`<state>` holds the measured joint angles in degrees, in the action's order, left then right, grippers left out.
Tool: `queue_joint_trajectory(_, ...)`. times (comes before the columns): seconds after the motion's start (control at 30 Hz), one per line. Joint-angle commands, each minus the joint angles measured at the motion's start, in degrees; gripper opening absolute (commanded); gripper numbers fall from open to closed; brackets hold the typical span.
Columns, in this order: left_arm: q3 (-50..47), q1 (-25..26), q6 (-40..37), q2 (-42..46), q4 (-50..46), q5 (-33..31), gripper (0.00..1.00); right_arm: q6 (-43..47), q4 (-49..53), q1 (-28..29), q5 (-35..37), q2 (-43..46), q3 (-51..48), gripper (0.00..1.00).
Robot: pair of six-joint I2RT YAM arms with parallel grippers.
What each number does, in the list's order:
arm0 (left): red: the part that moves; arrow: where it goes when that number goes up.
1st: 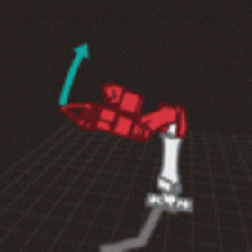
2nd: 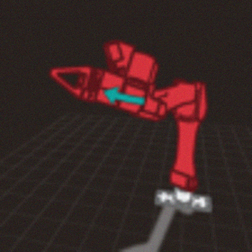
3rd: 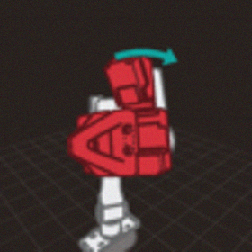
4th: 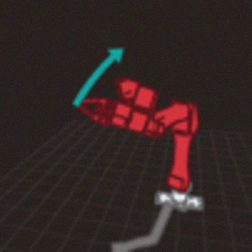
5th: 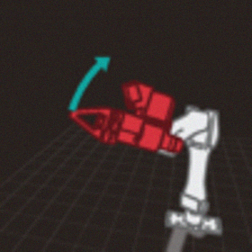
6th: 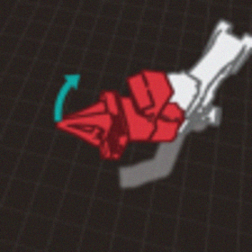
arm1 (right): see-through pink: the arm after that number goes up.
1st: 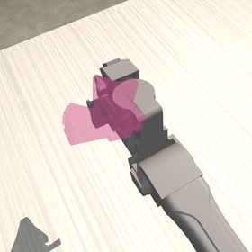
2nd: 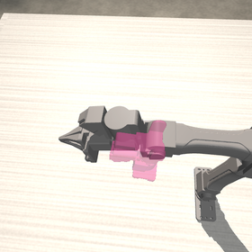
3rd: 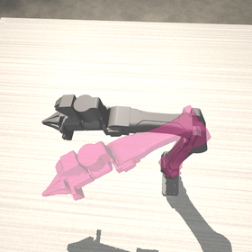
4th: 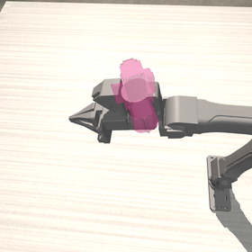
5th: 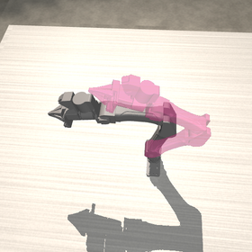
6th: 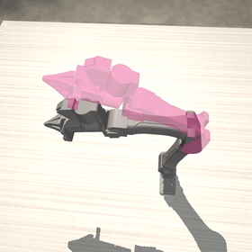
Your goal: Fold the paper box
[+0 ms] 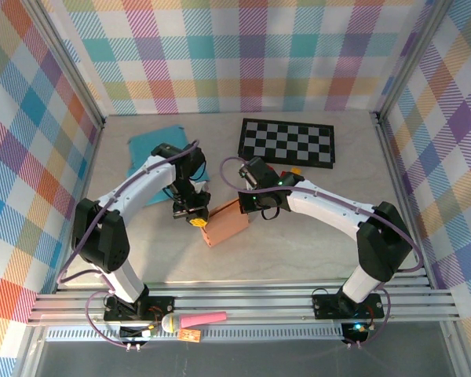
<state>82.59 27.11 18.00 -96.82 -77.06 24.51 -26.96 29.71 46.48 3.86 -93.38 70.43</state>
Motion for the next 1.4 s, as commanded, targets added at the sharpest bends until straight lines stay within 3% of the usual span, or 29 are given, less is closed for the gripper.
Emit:
queue_joint_trajectory(0.0, 1.6, 0.1, -2.3, -0.7, -1.9, 0.3, 0.0, -3.7, 1.4, 0.9, -3.5, 1.7, 1.0, 0.06)
queue_joint_trajectory(0.43, 0.1, 0.8, -2.7, 0.0, -1.1, 0.7, 0.0, -5.7, 2.3, 1.1, -3.1, 2.8, -0.8, 0.08)
queue_joint_trajectory(0.87, 0.1, 4.0, -2.9, 0.1, -0.9, -2.8, 0.0, -6.3, 2.7, 1.6, -3.0, 5.4, -3.8, 0.13)
queue_joint_trajectory(1.37, 0.7, 3.9, -4.4, 0.2, -4.6, -4.6, 0.0, -7.7, 3.3, 3.5, -0.6, 4.4, -4.4, 0.12)
